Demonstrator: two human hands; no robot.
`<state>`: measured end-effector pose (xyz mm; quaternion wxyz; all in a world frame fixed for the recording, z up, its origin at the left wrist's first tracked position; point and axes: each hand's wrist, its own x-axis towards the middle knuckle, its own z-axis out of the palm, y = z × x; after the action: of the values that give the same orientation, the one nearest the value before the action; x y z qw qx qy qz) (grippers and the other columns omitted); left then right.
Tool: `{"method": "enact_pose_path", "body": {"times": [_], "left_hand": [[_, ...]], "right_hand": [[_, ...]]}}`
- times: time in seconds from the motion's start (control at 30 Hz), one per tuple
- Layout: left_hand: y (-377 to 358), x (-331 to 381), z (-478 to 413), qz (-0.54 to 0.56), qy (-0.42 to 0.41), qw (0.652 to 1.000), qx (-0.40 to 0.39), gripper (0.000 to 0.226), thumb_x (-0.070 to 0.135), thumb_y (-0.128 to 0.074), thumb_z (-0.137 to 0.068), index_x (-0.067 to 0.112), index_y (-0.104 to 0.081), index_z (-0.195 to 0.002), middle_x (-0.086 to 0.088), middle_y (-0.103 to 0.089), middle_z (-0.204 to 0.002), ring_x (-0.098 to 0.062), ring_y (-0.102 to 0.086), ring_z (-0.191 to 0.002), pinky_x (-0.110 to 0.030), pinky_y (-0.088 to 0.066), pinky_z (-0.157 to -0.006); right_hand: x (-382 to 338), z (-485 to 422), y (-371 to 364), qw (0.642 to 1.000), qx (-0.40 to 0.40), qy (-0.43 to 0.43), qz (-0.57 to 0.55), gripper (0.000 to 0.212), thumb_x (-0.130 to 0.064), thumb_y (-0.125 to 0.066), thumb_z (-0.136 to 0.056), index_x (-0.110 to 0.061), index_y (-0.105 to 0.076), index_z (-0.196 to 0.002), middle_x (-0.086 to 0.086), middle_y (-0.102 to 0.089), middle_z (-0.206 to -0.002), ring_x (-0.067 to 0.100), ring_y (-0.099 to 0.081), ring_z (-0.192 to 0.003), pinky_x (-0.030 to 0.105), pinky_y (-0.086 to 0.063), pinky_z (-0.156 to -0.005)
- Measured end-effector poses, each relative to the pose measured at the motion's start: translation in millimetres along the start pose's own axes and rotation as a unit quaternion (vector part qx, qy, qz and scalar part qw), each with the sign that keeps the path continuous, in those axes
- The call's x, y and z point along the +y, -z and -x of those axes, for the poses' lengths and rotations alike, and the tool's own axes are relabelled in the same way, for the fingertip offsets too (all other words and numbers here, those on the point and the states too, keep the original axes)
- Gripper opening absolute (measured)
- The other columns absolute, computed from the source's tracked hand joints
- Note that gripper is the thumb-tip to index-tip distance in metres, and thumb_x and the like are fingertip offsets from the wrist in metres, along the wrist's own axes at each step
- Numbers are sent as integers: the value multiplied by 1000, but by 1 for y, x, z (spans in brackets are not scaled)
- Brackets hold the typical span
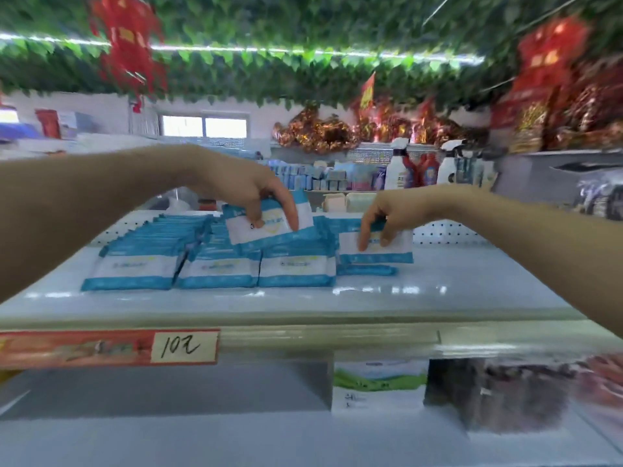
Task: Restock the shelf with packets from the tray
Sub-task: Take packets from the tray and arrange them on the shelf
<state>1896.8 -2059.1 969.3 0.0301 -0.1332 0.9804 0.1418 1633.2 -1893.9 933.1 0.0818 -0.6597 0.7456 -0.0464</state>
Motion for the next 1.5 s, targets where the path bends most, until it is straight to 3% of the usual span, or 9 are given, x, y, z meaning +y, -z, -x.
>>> {"method": "enact_pose_path", "body": {"times": [0.13, 0.3, 0.43, 0.6, 0.87, 0.97, 1.17, 1.3, 1.5], "left_hand": [[-5, 10, -29, 20, -15, 999, 28, 40, -2, -71, -92, 33, -78, -110, 20, -67, -128, -5, -68, -110, -33, -56, -97], [-6, 17, -44, 47, -21, 997, 62, 32, -1, -73, -91, 26, -78, -107, 20, -74, -109, -10, -74, -97, -29, -62, -81], [-7, 19, -49, 95, -12, 992, 76, 31, -6, -72, -90, 16, -77, -111, 9, -77, -110, -17, -76, -94, -33, -64, -75], [-12, 28, -55, 137, -13, 989, 52, 32, -10, -67, -91, 8, -73, -117, 3, -78, -111, -20, -77, -96, -29, -63, -72], [-16, 52, -92, 103, -45, 994, -2, 16, -4, -72, -90, 6, -72, -102, -1, -73, -121, -24, -69, -118, -54, -54, -104], [-26, 67, -108, 87, -64, 994, -9, 15, -2, -74, -89, 7, -72, -101, 1, -72, -121, -22, -68, -117, -51, -54, -104], [-57, 80, -138, 71, -97, 992, -29, 16, 0, -76, -88, 11, -75, -101, 7, -73, -112, -11, -71, -104, -34, -57, -96], [-76, 78, -151, 35, -91, 993, -71, 18, -2, -74, -88, 9, -74, -103, 13, -72, -97, -7, -65, -83, -25, -55, -82], [-76, 70, -152, 16, -72, 993, -97, 19, 0, -75, -89, 15, -74, -101, 13, -70, -99, -8, -62, -87, -25, -53, -81]], "right_hand": [[29, -8, -15, 1000, -13, -12, -23, 35, -2, -72, -91, -35, -81, -98, -15, -66, -119, 15, -60, -110, 31, -49, -96], [28, -22, -25, 999, -23, 21, -24, 34, -3, -72, -90, -35, -79, -100, -15, -60, -121, 11, -55, -110, 36, -45, -100], [31, -34, -38, 998, 0, 58, -32, 39, -4, -71, -81, -39, -77, -97, -9, -58, -123, 20, -57, -114, 48, -48, -104], [44, -33, -43, 992, 37, 86, -81, 39, -2, -73, -82, -37, -78, -98, -9, -55, -134, 17, -52, -125, 43, -41, -112], [82, -22, -25, 984, 121, 46, -124, 36, 4, -76, -85, -21, -77, -112, -5, -69, -121, 12, -62, -114, 43, -54, -103], [97, -12, -18, 982, 136, 33, -126, 43, 5, -71, -89, -27, -76, -117, -8, -73, -118, 9, -64, -112, 41, -54, -102], [121, 5, -19, 979, 167, 13, -112, 32, 1, -71, -92, -28, -78, -102, -10, -73, -110, 6, -65, -107, 44, -54, -102], [126, 14, -23, 979, 167, 7, -113, 31, -3, -69, -95, -32, -80, -97, -14, -72, -109, 4, -66, -105, 45, -56, -98], [126, 9, -24, 980, 159, 2, -119, 32, -6, -68, -96, -35, -79, -95, -14, -73, -111, 9, -67, -107, 49, -57, -97]]}}
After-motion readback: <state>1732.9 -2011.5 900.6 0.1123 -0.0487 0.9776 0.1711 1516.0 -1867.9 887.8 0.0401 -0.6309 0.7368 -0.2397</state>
